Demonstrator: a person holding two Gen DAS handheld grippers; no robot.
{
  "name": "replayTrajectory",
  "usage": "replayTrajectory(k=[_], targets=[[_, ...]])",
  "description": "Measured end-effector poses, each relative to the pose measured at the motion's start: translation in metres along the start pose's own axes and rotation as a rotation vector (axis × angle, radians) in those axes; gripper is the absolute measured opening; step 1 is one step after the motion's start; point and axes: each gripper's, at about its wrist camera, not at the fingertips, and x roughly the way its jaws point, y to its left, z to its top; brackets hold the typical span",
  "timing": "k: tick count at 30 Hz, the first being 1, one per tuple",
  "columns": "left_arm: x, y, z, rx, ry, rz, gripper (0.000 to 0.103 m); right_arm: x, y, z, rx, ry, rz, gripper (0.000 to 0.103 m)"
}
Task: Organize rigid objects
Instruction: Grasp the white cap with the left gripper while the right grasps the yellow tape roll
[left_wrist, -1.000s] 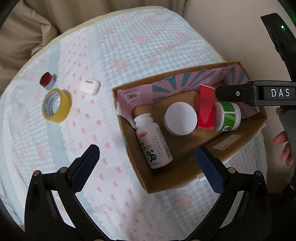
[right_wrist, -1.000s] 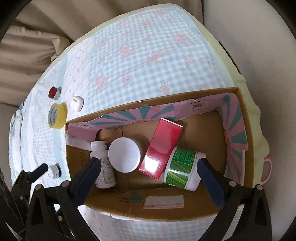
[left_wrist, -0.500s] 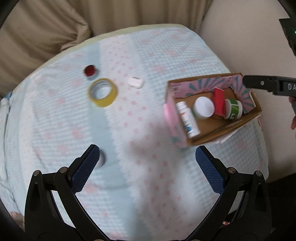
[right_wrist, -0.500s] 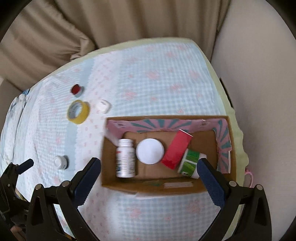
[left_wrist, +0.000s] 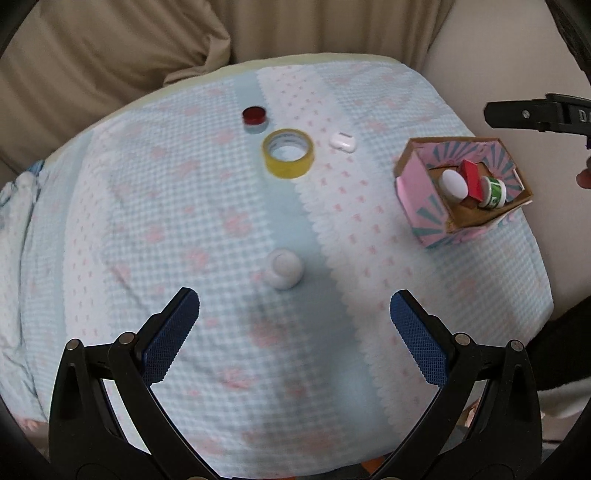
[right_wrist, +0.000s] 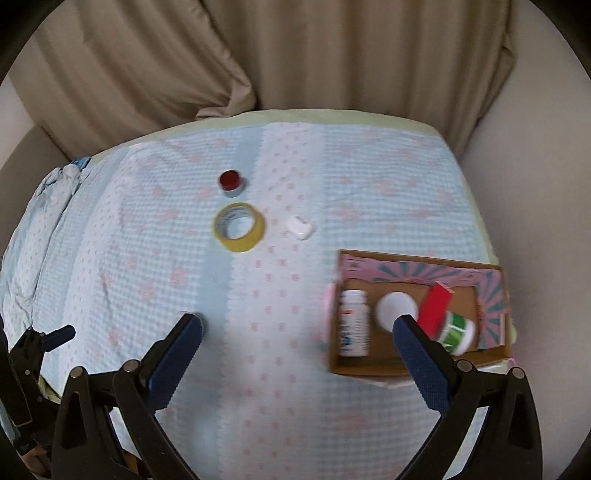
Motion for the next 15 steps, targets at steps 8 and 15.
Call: replayTrajectory(k=[8,15], targets=[[0.060,0.029,-0.029,0.011,0.007,-0.011,0.103,0.068,0.051,0.012,-0.110,0.008,0.058,0.103],[0.142,0.021,-0.041,0.048,0.042,0.031,0.103,0.165,0.074,0.031,-0.273,0.084,0.106,0.103]])
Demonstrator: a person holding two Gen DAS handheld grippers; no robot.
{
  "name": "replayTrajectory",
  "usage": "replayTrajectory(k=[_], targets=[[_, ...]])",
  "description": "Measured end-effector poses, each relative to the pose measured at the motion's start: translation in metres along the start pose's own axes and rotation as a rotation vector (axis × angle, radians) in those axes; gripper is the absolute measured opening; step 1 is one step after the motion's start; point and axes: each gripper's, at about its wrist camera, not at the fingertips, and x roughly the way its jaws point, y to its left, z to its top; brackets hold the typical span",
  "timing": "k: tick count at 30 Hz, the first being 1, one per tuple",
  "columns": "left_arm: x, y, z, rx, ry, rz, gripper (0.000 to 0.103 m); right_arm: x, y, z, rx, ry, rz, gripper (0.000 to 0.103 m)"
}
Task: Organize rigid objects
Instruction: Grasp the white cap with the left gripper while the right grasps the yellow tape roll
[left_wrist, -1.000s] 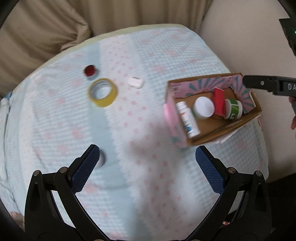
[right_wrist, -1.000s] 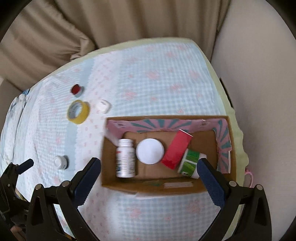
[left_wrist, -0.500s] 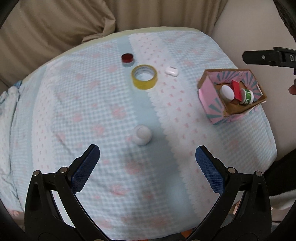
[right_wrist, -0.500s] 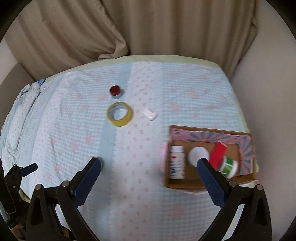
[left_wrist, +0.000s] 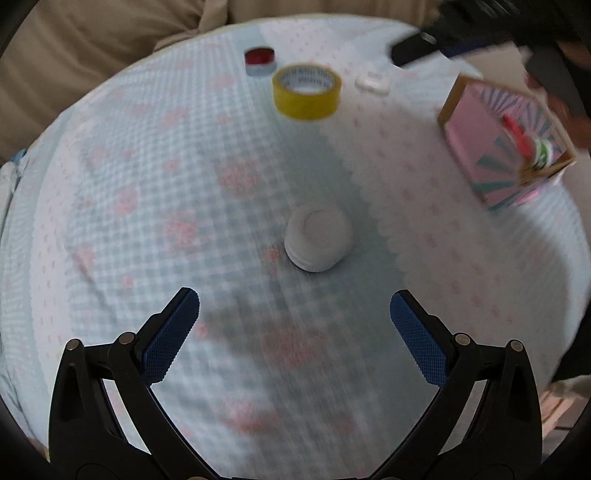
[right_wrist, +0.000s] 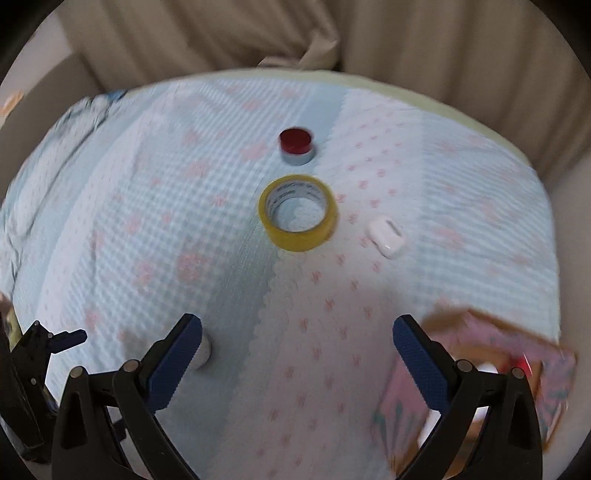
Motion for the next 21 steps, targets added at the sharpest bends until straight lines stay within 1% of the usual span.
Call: replayTrajectory(k=[4,7,9,14,17,19,20,21], targets=[[0.034,-0.006,0.003,-0.008,-0.005,0.003,0.103,0.056,0.000,0.019,-0.067,0.039,0.022,0.103],[0.057,-0.013,0.006,-0.018,-0.008,0.011,0.101,0.089,0.000,0.028,-0.074,0.056,0.056,0.103],[0.069,-0.017,0.008,-0.021,-0.009,0.019,0.099,0.111,0.000,0.036,-0.090,0.060,0.052,0.103],[0.081,-0.020,0.016,-0.053,-0.027,0.025,0.099,0.147,-0.003,0.056,-0.100,0.076,0.068,0.103],[0.088,-0.021,0.020,-0.065,-0.040,0.052,0.099,0.160,-0.003,0.067,-0.100,0.075,0.084,0.103],[0.091,-0.022,0.021,-0.073,-0.045,0.055,0.094,0.167,-0.004,0.073,-0.100,0.071,0.073,0.103],[0.094,-0.023,0.021,-0.078,-0.042,0.053,0.083,0.171,-0.006,0.075,-0.095,0.073,0.074,0.103],[0.097,-0.024,0.021,-0.080,-0.039,0.047,0.077,0.174,-0.008,0.077,-0.087,0.075,0.077,0.103]])
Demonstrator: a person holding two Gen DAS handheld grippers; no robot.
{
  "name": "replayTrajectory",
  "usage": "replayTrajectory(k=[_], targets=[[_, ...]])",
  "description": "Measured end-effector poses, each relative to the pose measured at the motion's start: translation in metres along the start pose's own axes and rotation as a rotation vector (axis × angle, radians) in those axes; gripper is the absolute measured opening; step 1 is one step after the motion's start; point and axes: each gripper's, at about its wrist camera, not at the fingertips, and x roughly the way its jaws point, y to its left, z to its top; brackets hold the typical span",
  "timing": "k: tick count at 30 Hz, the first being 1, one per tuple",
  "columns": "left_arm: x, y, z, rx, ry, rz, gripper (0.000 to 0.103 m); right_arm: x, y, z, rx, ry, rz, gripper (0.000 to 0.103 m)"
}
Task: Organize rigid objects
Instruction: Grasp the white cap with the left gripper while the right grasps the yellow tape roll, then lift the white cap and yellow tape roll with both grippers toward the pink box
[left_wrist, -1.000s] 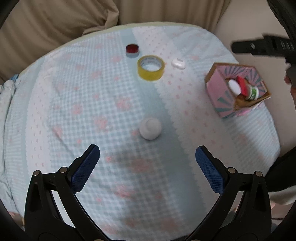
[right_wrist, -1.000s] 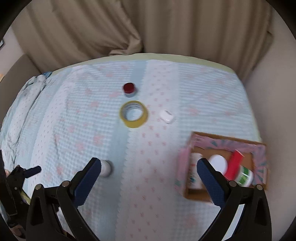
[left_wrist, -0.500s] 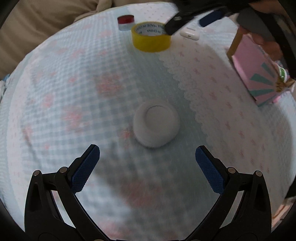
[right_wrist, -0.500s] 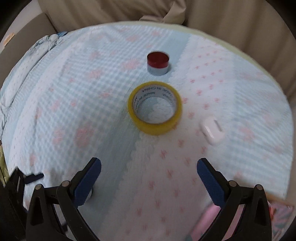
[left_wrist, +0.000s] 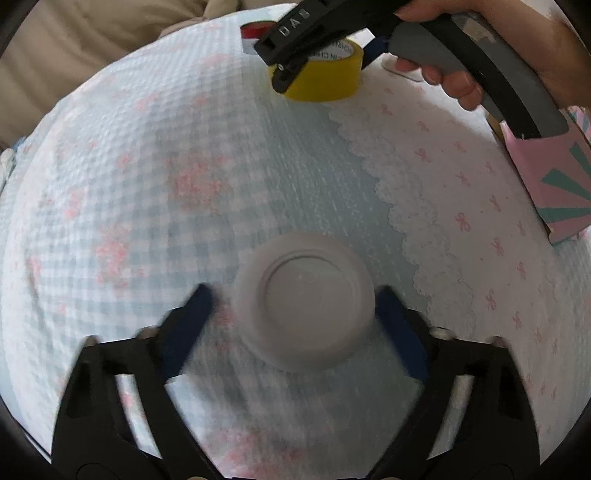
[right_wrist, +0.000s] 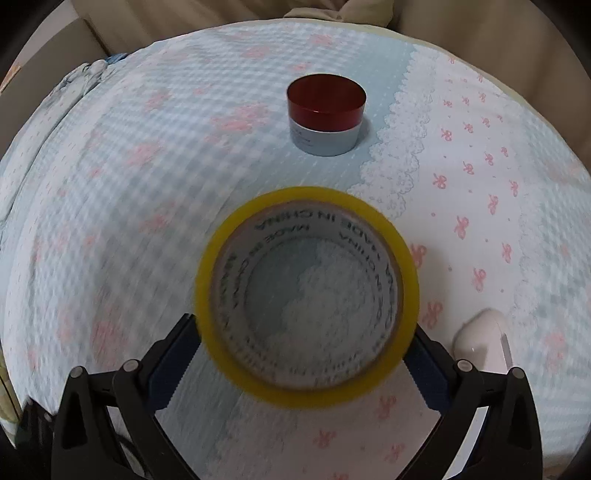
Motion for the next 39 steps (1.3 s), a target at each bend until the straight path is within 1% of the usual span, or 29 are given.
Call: replayTrajectory(k=[1,2,3,5,6,9,12,16,22,25,28,30,33,35,39], targets=[[0.000,0.002,0.001,0.000,-0.006,-0.002,0.076,0.002,-0.002,0.001,0.010,-0.002,0.002,0.103],[0.000,0.000,0.001,0.005,-0.019,-0.001,0.073,0.004,-0.003,0.003,0.017,-0.005,0.000,0.103],[-0.001,-0.001,0.001,0.014,-0.032,-0.004,0.063,0.004,-0.004,0.004,0.023,-0.011,-0.005,0.103],[-0.003,-0.003,0.001,0.026,-0.045,0.001,0.055,0.004,-0.006,0.007,0.036,-0.029,-0.001,0.101],[-0.003,-0.003,0.002,0.027,-0.047,-0.002,0.055,0.004,-0.006,0.008,0.038,-0.034,0.006,0.098],[-0.004,0.000,0.003,0.014,-0.046,-0.017,0.055,0.003,-0.002,0.007,0.023,-0.041,-0.023,0.098],[-0.006,0.001,0.005,0.017,-0.044,-0.019,0.055,0.002,-0.004,0.007,0.028,-0.043,-0.028,0.098],[-0.011,0.007,0.006,-0.006,-0.042,-0.025,0.055,-0.004,-0.001,0.007,0.028,-0.046,-0.040,0.097],[-0.034,0.018,0.012,-0.033,-0.055,-0.026,0.055,-0.026,0.005,0.005,0.048,-0.065,-0.032,0.097],[-0.053,0.023,0.018,-0.037,-0.071,-0.022,0.055,-0.047,0.010,0.005,0.059,-0.082,-0.029,0.097],[-0.078,0.032,0.028,-0.042,-0.090,-0.026,0.055,-0.075,0.017,0.004,0.074,-0.096,-0.028,0.097],[-0.100,0.039,0.033,-0.045,-0.106,-0.032,0.055,-0.098,0.024,0.002,0.092,-0.099,-0.042,0.097],[-0.136,0.046,0.038,-0.047,-0.111,-0.044,0.055,-0.140,0.035,-0.005,0.111,-0.115,-0.044,0.097],[-0.159,0.047,0.036,-0.051,-0.112,-0.048,0.055,-0.169,0.042,-0.010,0.123,-0.124,-0.046,0.097],[-0.210,0.052,0.042,-0.059,-0.129,-0.066,0.055,-0.227,0.056,-0.027,0.163,-0.140,-0.045,0.097]])
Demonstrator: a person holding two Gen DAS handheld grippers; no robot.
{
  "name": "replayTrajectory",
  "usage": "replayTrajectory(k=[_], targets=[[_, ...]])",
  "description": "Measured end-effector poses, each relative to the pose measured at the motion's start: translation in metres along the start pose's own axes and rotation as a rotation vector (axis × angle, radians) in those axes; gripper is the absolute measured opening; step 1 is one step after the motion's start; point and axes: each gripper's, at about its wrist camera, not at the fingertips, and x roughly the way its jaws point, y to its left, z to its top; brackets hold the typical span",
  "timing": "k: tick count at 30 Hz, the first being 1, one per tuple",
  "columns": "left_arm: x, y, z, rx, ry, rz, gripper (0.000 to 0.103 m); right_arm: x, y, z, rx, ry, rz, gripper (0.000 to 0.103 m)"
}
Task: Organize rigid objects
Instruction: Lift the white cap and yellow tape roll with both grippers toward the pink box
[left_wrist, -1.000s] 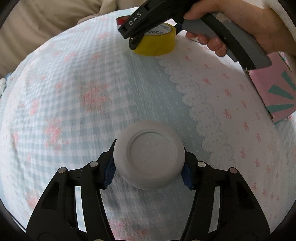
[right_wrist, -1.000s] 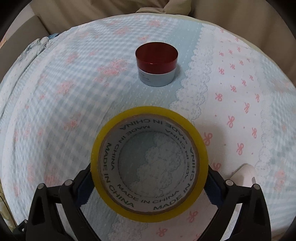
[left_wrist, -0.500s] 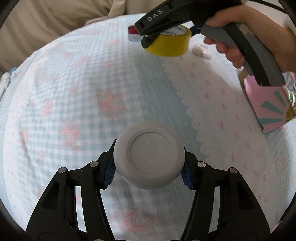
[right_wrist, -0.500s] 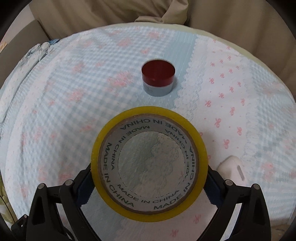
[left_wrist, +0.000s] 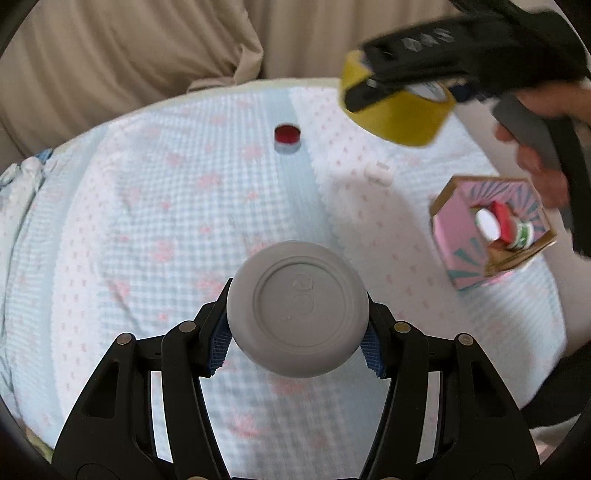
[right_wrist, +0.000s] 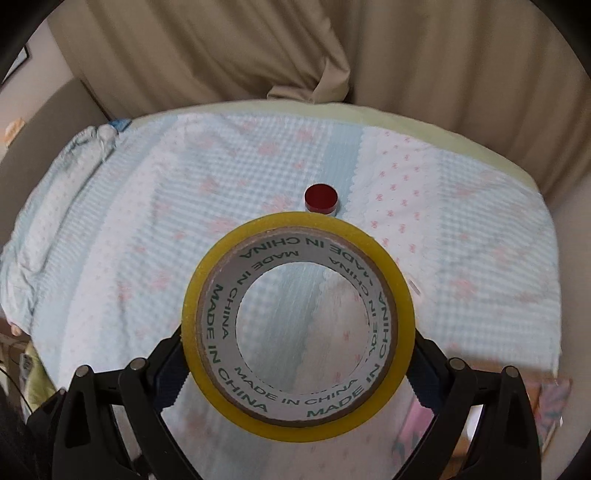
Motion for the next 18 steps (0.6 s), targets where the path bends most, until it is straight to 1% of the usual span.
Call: replayTrajectory(k=[4,8,13,16,18], targets=[[-0.041,-0.009,0.020,0.042,-0.037,-0.005,0.055,-0.056,-0.002,-0.014,0.059,-0.018,0.007,0.097],[-0.071,-0.024,0.042,0.063,-0.068,-0.014,0.055,-0.104,-0.017,-0.033,0.104,-0.049,0.012,0.097],[-0.096,-0.071,0.067,0.077,-0.100,-0.029,0.055,-0.153,-0.055,-0.061,0.160,-0.083,0.012,0.097],[-0.101,-0.105,0.078,0.081,-0.110,-0.046,0.055,-0.178,-0.088,-0.082,0.203,-0.099,0.018,0.097],[-0.097,-0.133,0.083,0.090,-0.107,-0.066,0.055,-0.192,-0.113,-0.096,0.224,-0.110,0.008,0.097]])
